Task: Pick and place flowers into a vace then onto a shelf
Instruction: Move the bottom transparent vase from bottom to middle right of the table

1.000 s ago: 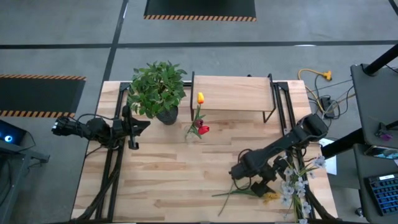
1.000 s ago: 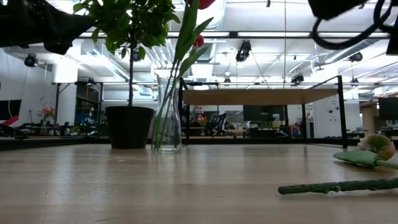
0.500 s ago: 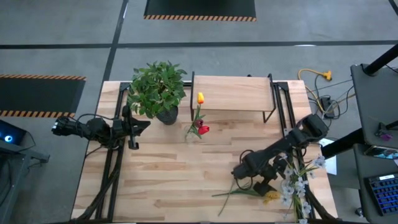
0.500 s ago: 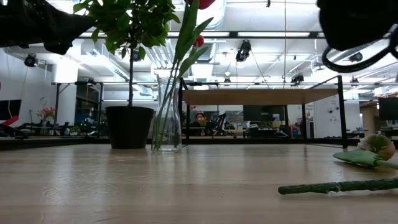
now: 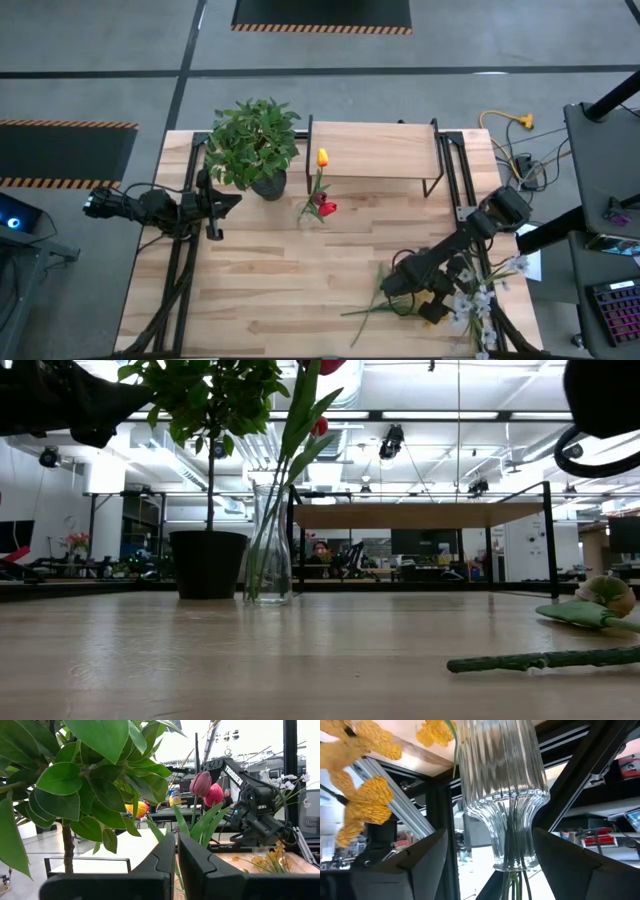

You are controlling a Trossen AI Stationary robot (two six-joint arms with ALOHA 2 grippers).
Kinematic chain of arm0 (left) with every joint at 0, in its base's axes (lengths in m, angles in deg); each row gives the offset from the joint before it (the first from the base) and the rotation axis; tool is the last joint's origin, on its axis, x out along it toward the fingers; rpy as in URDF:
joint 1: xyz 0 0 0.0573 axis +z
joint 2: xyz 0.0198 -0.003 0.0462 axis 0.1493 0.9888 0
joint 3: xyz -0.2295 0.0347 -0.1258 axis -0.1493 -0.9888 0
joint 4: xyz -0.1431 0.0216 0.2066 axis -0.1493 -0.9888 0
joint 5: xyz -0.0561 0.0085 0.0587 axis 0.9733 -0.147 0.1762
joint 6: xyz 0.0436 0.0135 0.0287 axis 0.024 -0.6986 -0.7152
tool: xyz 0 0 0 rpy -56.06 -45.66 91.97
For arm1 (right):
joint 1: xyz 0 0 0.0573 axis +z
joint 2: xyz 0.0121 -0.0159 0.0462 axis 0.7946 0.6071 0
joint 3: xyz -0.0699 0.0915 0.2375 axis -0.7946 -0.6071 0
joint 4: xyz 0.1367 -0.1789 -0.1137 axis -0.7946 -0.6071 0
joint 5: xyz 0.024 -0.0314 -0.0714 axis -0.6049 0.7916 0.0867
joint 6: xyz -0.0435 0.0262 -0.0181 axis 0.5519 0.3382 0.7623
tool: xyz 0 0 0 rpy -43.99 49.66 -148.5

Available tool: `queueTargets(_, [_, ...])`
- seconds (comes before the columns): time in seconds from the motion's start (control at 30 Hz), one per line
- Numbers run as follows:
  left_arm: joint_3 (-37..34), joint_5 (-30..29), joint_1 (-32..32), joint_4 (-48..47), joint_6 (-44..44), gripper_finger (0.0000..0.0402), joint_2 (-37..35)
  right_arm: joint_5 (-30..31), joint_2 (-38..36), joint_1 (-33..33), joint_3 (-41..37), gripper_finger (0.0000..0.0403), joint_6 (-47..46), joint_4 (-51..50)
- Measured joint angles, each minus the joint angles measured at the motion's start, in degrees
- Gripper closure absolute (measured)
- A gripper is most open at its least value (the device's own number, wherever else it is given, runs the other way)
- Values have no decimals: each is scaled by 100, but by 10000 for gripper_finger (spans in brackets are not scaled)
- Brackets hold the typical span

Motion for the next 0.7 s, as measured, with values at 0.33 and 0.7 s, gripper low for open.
queueTargets(0.33, [0, -1, -1, 0, 0, 397, 0, -2, 0, 248, -155, 143, 411, -4])
queueTargets(0.7, [0, 1, 1, 0, 0, 397, 0, 0, 0, 248, -184, 196, 515, -7])
